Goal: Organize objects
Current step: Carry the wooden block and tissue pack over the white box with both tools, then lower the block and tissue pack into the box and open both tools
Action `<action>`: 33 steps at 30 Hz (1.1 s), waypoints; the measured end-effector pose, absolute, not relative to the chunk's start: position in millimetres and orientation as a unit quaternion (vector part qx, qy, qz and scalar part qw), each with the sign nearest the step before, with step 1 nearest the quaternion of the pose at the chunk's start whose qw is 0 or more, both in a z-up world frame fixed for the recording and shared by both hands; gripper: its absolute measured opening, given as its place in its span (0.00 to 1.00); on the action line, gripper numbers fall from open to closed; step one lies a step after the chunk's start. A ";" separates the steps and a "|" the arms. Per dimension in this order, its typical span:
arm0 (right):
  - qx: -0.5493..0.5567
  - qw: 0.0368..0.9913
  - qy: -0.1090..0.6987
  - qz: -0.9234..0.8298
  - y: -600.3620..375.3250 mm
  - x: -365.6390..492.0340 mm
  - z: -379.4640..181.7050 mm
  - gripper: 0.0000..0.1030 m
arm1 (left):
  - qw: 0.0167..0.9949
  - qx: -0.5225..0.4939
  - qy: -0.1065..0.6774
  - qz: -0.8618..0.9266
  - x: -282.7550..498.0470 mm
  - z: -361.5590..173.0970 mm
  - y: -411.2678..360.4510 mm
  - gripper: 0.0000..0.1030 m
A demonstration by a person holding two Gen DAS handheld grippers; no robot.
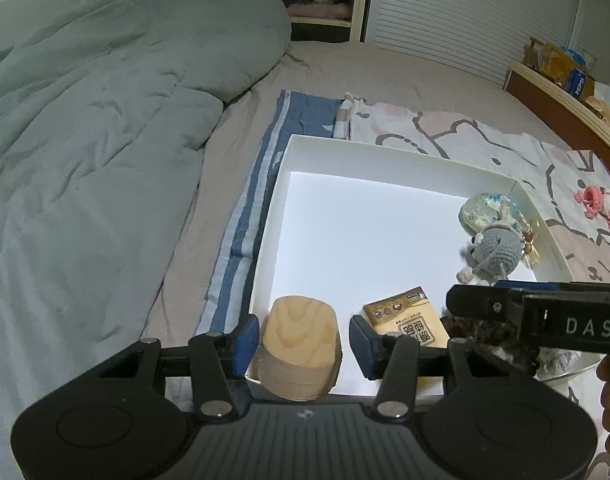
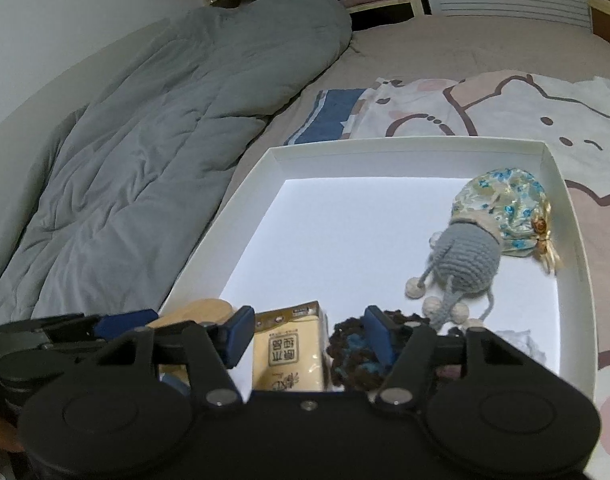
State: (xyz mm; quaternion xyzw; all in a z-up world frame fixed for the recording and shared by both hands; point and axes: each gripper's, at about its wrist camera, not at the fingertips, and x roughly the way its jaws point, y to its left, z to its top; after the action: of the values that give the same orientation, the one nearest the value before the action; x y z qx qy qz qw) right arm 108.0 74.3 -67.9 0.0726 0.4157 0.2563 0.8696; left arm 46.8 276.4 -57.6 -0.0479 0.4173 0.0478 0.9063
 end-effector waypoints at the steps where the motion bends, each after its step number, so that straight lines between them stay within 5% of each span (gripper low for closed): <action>1: 0.071 0.870 0.416 0.256 73.1 107.8 -67.4 0.60 | 0.904 -0.045 0.422 0.047 46.9 -56.4 276.0 0.48; 19: 0.050 0.870 0.408 0.273 68.9 103.8 -58.5 0.58 | 0.891 -0.026 0.452 0.045 63.3 -70.2 268.3 0.43; 25: 0.052 0.871 0.408 0.270 63.9 103.8 -56.1 0.59 | 0.894 -0.065 0.440 0.058 56.6 -56.5 275.8 0.58; 33: 0.039 0.876 0.396 0.271 51.7 98.9 -45.1 0.67 | 0.897 -0.052 0.434 0.062 47.9 -39.4 267.0 0.58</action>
State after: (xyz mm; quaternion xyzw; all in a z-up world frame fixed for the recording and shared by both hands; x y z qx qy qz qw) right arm 98.9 51.7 -45.1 0.0390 0.3965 0.2712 0.8762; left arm 47.9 267.0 -39.4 -0.0522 0.4336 0.0621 0.8975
